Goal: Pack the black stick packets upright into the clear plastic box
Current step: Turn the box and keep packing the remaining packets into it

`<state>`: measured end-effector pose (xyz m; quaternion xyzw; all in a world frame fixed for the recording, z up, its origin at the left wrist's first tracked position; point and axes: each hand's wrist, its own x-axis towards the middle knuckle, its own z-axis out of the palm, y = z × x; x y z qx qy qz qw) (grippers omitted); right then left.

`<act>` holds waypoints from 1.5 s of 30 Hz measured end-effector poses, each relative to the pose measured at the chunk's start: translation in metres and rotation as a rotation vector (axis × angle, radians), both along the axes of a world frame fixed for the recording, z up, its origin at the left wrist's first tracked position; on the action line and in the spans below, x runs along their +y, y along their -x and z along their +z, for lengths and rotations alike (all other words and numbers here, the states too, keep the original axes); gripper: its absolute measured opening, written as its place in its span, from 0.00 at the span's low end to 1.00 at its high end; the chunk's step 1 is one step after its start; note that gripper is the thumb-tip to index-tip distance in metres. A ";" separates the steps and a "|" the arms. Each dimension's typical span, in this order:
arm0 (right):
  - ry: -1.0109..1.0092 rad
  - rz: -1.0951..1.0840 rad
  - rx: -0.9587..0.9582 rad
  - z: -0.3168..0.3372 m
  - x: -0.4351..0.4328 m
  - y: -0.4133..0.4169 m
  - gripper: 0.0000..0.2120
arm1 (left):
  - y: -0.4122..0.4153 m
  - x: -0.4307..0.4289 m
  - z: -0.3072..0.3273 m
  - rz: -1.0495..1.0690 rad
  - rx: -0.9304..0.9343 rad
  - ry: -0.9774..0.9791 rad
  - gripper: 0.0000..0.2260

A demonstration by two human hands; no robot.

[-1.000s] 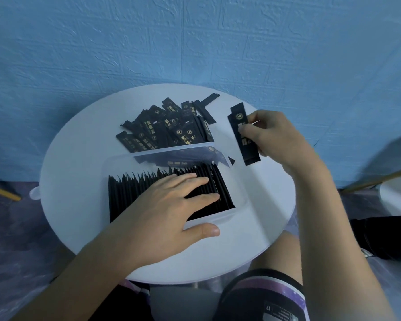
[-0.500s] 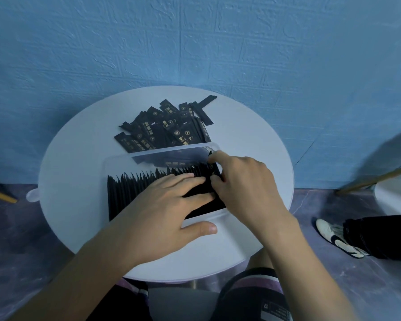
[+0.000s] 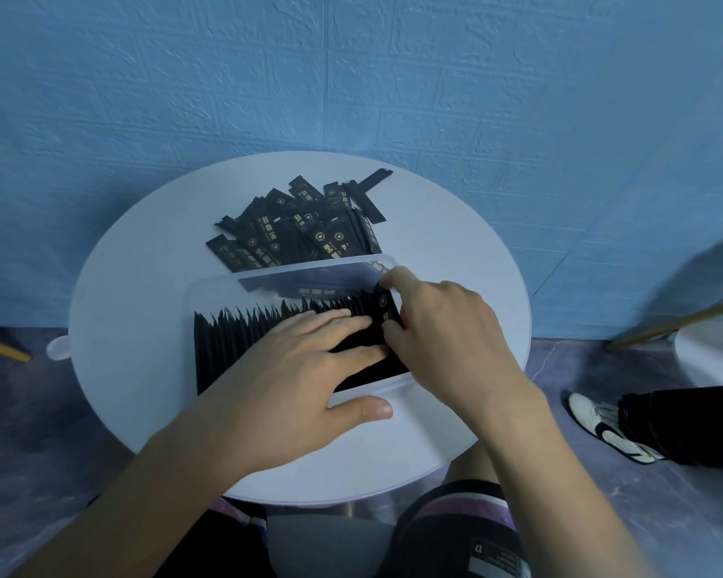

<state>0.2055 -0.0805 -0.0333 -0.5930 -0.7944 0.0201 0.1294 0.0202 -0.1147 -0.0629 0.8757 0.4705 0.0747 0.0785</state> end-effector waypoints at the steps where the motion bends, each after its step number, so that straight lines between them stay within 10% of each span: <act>1: 0.001 -0.008 -0.019 0.001 0.000 0.001 0.15 | 0.000 0.000 -0.001 0.000 0.001 -0.007 0.29; 45: 0.017 0.043 -0.204 0.006 -0.002 -0.003 0.09 | 0.003 0.000 -0.003 -0.003 0.010 -0.033 0.28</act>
